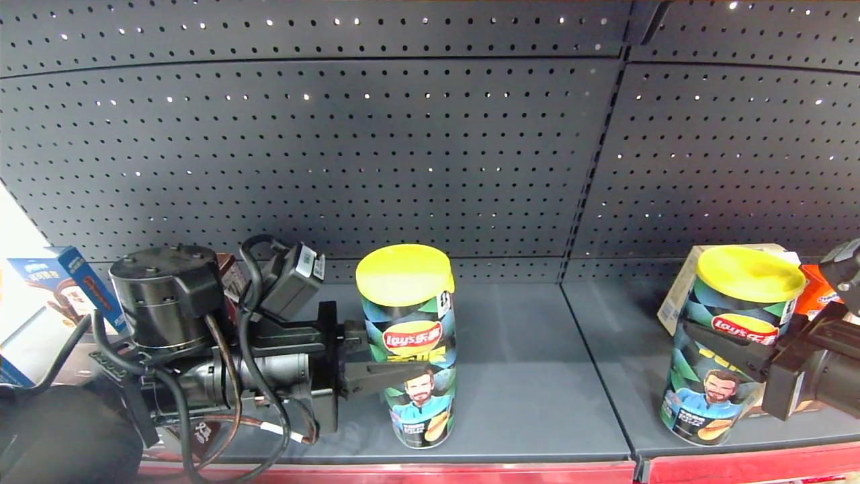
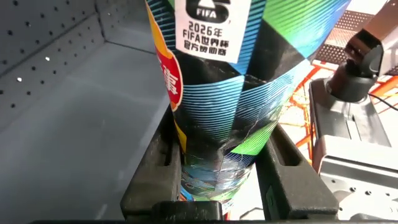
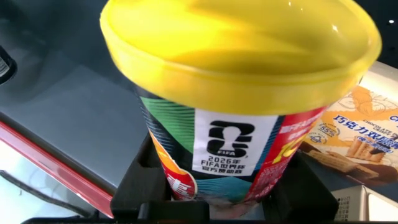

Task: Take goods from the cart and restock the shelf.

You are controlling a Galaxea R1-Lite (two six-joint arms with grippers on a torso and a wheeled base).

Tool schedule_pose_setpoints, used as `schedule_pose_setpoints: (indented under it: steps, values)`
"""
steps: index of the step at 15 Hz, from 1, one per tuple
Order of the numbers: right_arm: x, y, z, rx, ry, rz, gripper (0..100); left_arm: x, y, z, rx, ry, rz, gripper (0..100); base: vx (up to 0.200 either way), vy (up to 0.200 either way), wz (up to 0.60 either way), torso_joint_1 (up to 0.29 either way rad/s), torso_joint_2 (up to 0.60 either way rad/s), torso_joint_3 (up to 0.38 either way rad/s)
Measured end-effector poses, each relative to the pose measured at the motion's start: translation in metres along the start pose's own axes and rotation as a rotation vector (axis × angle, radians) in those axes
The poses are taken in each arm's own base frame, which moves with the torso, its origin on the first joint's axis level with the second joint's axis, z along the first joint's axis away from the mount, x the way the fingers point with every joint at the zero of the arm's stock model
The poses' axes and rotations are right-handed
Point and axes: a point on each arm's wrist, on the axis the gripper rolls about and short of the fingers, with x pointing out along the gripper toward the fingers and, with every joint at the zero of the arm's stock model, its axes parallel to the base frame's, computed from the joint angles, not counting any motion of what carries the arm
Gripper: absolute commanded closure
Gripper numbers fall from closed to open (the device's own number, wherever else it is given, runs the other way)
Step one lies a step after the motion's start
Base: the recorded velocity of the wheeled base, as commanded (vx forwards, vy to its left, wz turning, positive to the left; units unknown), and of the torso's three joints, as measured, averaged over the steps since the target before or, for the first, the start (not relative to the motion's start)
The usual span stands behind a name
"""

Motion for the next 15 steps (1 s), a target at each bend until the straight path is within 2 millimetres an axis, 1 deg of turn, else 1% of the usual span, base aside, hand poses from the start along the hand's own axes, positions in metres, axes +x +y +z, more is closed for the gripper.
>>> schedule_pose_setpoints:
  steps: [5,8,15]
  values:
    - [0.000,0.000,0.000,0.000,-0.001,0.000,100,0.007,0.006,-0.006,0.032,-0.029,0.002,100,0.000,0.000,0.00,0.000,0.00,0.000]
    - [0.000,0.000,0.000,0.000,-0.001,0.000,100,0.009,0.008,-0.017,0.005,-0.006,-0.001,100,0.000,0.000,0.00,0.000,0.00,0.000]
    - [0.001,0.000,0.000,0.000,0.001,0.000,100,0.015,0.010,-0.025,-0.016,0.014,-0.012,100,0.000,0.000,0.00,0.000,0.00,0.000]
